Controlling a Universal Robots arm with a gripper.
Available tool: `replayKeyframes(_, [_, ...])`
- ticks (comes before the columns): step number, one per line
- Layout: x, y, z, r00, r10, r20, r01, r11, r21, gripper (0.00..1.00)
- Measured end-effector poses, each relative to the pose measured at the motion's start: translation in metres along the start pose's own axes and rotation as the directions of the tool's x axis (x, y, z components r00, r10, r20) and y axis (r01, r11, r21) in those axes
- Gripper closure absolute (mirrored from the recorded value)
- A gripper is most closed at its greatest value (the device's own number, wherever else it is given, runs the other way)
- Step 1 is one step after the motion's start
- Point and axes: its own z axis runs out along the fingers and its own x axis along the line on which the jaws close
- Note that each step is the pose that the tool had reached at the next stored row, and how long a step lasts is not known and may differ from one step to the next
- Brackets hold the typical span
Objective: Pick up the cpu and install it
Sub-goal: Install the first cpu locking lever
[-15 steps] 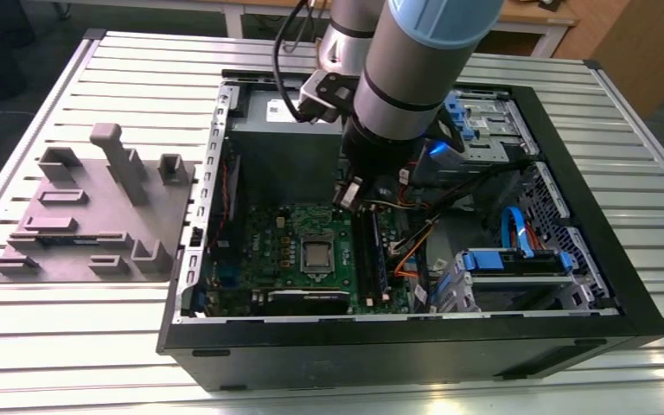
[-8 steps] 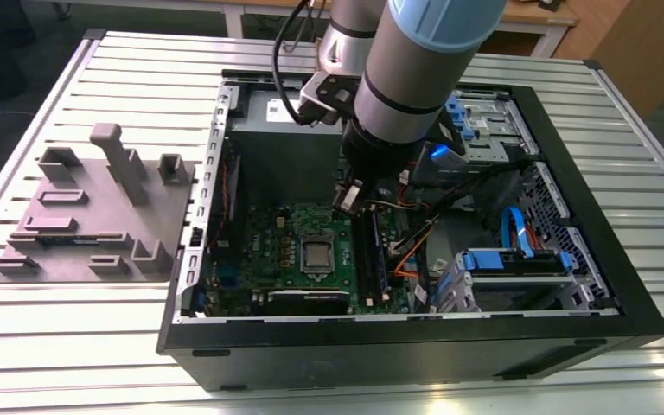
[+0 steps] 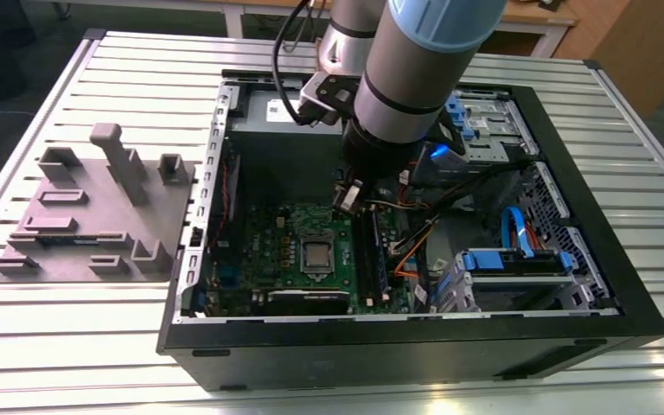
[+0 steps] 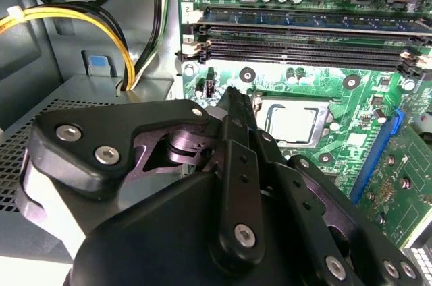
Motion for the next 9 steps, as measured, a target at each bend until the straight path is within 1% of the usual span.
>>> replayKeyframes(5, [0.0006, 0.0001, -0.0001, 1.0, -0.001, -0.0005, 0.001, 1.0, 0.0, 0.89])
replayKeyframes(9, [0.0016, 0.0005, 0.0, 0.9994, -0.035, -0.0048, 0.035, 0.9994, -0.0022, 0.89])
